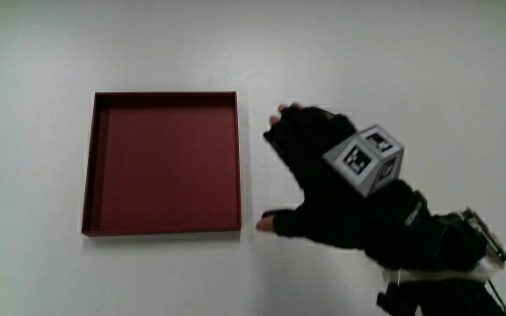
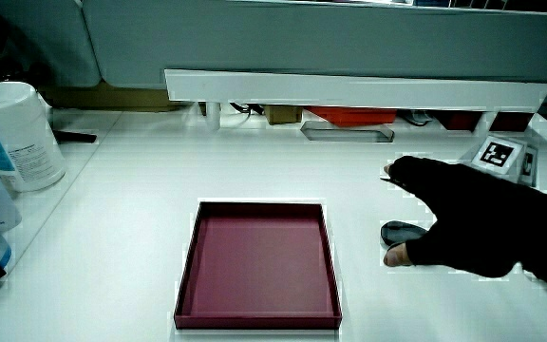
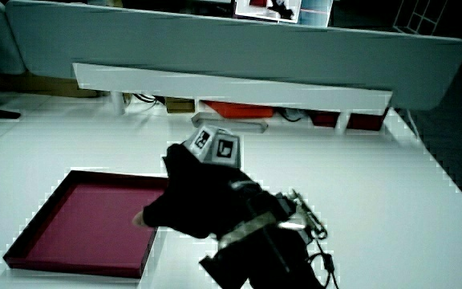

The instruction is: Pick mouse from desk

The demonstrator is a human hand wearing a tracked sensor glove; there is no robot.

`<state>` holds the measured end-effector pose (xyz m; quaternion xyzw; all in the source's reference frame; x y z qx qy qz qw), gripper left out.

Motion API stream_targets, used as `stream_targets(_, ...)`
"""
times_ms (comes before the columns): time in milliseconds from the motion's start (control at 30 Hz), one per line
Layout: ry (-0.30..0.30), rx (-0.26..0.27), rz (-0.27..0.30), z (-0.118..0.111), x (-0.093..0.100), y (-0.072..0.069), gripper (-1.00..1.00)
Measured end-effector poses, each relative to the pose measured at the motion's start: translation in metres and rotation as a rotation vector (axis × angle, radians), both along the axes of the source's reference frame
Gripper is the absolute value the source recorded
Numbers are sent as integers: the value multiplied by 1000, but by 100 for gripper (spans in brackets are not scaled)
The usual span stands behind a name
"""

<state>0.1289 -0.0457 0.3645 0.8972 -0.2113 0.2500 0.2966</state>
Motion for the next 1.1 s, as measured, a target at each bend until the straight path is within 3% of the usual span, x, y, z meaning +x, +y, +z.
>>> stream_targets(100,36,-11,47,14,14,-14,0)
stream_targets(200,15,-89,98,24,24,-26,0)
stream_targets(233,25,-91,126,30,29,-29,0)
stream_targets(533,74,-202,235,73,53,-49,0)
stream_targets(767,114,-268,276,109,61,-55,0)
stream_targets(1100,175,-373,301,151,69,-51,0)
